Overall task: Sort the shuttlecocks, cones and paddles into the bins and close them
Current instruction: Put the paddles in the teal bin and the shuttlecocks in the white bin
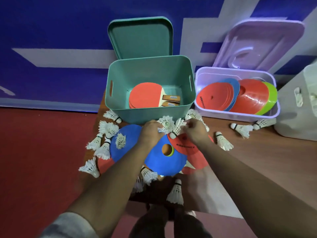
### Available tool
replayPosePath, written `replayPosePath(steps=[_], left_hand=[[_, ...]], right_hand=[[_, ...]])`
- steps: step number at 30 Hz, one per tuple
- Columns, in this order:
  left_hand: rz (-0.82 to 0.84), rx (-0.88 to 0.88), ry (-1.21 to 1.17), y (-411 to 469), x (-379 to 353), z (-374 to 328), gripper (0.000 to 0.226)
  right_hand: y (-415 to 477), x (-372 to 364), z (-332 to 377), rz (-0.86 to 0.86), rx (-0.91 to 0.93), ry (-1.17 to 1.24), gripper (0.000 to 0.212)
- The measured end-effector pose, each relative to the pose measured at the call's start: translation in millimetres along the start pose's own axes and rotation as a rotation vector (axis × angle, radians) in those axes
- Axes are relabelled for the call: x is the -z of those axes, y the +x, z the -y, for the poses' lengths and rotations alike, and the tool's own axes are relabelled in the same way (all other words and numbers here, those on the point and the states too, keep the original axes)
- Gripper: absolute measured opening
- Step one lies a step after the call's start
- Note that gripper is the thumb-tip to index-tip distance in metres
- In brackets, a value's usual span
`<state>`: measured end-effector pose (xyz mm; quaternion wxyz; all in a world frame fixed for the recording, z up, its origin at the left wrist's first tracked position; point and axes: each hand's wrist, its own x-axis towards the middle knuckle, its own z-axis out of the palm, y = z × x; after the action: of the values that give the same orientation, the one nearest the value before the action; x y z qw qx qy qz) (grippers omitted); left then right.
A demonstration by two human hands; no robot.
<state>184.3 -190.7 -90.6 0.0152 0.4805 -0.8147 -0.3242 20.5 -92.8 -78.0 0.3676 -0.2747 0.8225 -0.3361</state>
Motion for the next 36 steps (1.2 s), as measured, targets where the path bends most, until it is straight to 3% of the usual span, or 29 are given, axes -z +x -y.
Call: replayPosePath(steps=[3, 6, 10, 12, 14, 19, 23, 28, 31, 33, 36], left_hand=[[-0.04, -0.022, -0.216, -8, 16, 3, 0.008], [0.036, 0.015, -0.469, -23, 31, 5, 0.013], [0.11, 0.27, -0.973, -38, 48, -8, 0.012], [0.179, 0.273, -1.097, -43, 56, -18, 0.012], [0.244, 0.156, -0.95, -48, 62, -23, 0.016], [0.196, -0.013, -0.766, -46, 70, -34, 0.015], [0.174, -0.064, -0.711, -47, 71, -39, 0.016], [0.223, -0.253, -0.344, -60, 52, -50, 0.022], [0.273, -0.272, -0.385, -70, 41, -75, 0.017], [0.283, -0.163, -0.504, -77, 32, -93, 0.005], [0.416, -0.086, -0.717, -88, 14, -114, 0.039]], right_hand=[[-16, 11, 3, -0.043, 0.077, 0.133, 0.005], [-36, 19, 4, -0.111, 0.138, 0.169, 0.005], [-74, 24, 9, -0.056, 0.074, 0.255, 0.016], [-86, 23, 7, -0.044, 0.093, 0.23, 0.016], [-98, 22, 10, -0.002, 0.128, 0.212, 0.02], [-117, 29, 20, 0.061, 0.208, 0.145, 0.064], [-121, 39, 20, 0.096, 0.21, 0.143, 0.079], [-120, 48, 13, 0.168, 0.266, 0.181, 0.09], [-117, 57, 3, 0.177, 0.252, 0.276, 0.089], [-112, 69, -9, 0.132, 0.264, 0.346, 0.087], [-107, 90, -26, 0.174, 0.233, 0.52, 0.067]])
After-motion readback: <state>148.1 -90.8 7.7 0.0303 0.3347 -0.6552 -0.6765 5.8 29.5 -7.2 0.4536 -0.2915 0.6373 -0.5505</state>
